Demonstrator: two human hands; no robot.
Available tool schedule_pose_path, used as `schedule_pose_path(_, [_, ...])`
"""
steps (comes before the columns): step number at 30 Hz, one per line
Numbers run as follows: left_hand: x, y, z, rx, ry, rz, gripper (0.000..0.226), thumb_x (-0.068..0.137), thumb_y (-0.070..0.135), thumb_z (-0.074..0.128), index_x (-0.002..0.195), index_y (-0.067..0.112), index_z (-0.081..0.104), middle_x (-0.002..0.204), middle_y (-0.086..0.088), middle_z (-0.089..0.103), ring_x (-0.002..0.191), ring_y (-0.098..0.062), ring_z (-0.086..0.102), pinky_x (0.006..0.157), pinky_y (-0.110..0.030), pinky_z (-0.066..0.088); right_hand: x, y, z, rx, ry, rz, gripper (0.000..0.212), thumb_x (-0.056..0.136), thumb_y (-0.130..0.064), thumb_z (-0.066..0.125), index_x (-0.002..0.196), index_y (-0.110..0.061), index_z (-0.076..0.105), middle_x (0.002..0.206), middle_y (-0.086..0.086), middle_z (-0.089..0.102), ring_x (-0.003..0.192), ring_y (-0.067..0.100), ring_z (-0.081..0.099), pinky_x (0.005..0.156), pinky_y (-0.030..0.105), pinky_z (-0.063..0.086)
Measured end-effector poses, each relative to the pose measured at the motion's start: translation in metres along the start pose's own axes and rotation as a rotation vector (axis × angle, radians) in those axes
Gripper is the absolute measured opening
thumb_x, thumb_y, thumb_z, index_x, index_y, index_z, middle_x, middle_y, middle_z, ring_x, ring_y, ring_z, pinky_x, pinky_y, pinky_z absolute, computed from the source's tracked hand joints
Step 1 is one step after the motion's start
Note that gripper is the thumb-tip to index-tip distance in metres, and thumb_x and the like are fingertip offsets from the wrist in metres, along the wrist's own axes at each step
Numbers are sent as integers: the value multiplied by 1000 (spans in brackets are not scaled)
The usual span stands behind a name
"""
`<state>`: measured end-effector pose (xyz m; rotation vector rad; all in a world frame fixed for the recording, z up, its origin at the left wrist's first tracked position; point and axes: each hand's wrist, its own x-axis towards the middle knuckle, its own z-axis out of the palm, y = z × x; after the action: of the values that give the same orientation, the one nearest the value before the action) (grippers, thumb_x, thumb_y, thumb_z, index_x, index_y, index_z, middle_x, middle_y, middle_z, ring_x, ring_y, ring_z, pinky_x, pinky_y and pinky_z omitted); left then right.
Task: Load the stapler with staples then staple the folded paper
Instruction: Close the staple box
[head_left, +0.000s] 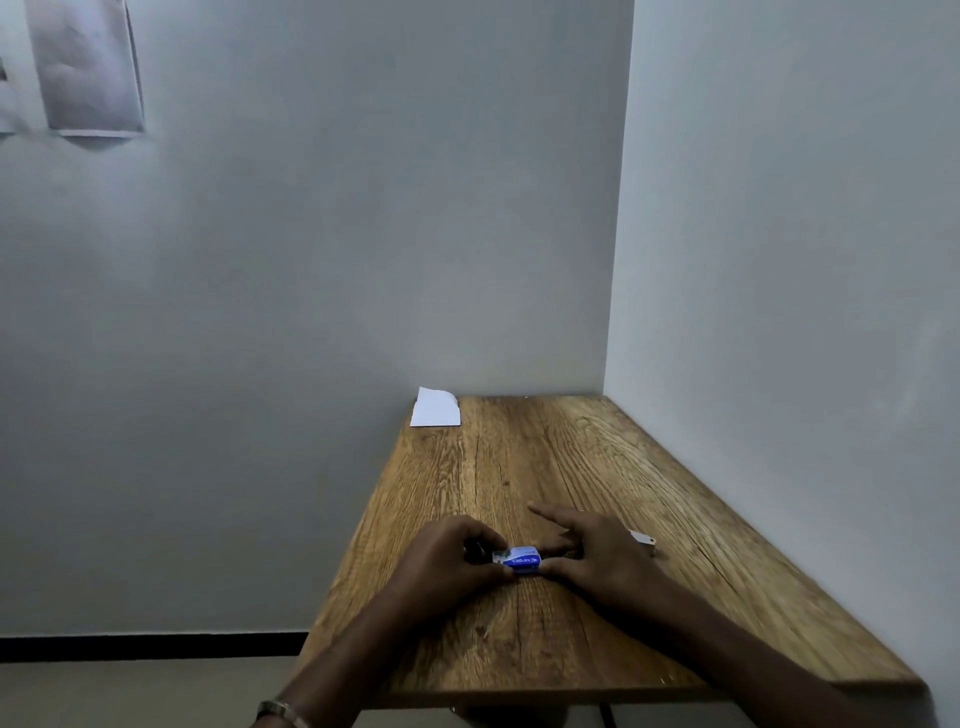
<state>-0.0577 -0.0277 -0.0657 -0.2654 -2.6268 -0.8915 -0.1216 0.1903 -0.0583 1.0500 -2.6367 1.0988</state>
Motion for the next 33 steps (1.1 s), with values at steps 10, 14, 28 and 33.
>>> schedule_pose_path(10, [1, 0, 2, 6, 27, -6, 29, 76, 39, 78, 103, 28, 72, 96, 14, 69, 86, 0, 63, 81, -27, 57, -16, -2, 1, 16, -189, 29, 76, 89, -37, 66, 151, -44, 22, 129, -24, 48, 119, -13, 42, 97, 11, 33])
schedule_pose_path(14, [0, -1, 2, 3, 9, -1, 31, 78, 39, 77, 106, 28, 71, 98, 14, 68, 87, 2, 62, 82, -28, 57, -16, -5, -3, 69, -26, 52, 64, 87, -29, 71, 144, -36, 42, 128, -16, 60, 118, -5, 55, 99, 18, 46])
schedule_pose_path(28, [1, -4, 6, -20, -35, -4, 53, 73, 51, 78, 120, 31, 64, 109, 17, 64, 95, 5, 59, 78, -10, 50, -22, 17, -14, -216, 144, -15, 40, 87, -38, 68, 126, -34, 61, 122, -16, 62, 110, -2, 54, 97, 22, 47])
schedule_pose_path(33, [-1, -3, 4, -26, -32, -9, 51, 74, 50, 77, 119, 31, 64, 107, 18, 63, 94, 4, 59, 79, -12, 51, -6, 29, -35, -476, 176, 177, 42, 89, -43, 64, 127, -26, 61, 123, -6, 62, 112, 15, 55, 91, 32, 45])
